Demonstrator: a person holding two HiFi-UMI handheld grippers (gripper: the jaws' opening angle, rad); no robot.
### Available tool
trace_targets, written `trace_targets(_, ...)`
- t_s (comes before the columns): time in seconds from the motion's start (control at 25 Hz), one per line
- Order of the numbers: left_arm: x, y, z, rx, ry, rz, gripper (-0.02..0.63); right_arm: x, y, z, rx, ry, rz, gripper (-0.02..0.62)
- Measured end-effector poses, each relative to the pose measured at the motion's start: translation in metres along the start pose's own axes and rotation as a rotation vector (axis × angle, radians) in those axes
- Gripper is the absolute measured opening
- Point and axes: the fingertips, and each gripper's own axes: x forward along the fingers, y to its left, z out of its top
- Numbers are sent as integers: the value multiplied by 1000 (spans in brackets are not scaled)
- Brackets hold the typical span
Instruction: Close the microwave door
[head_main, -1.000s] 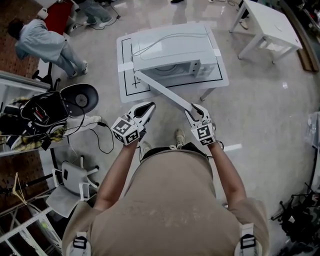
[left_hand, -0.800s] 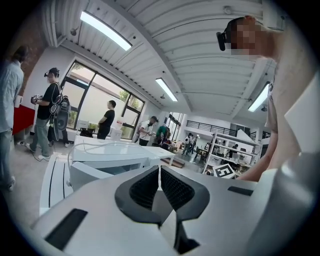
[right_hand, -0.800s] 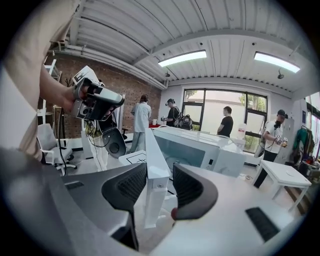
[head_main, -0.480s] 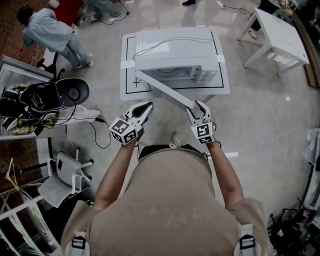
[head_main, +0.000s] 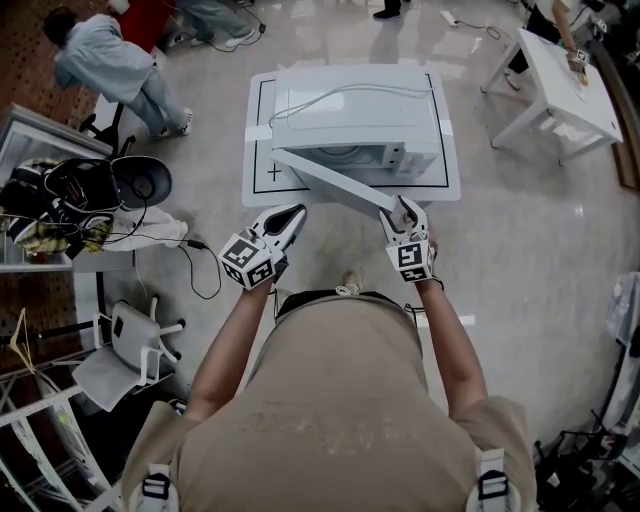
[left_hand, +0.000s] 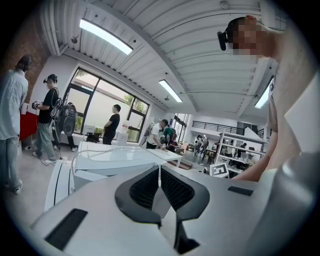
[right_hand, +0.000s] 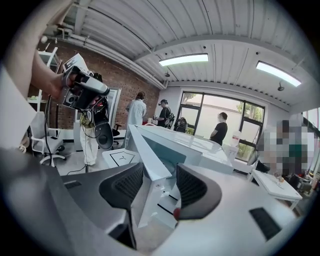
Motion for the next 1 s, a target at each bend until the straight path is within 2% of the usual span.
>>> trace_targets(0.44,15,16,7,6,0,22,6,26,-35,1,8,6,-31,195)
trace_targets(1.0,17,21,12,2,6,43,6,52,-71,13,-76,18,-127,195)
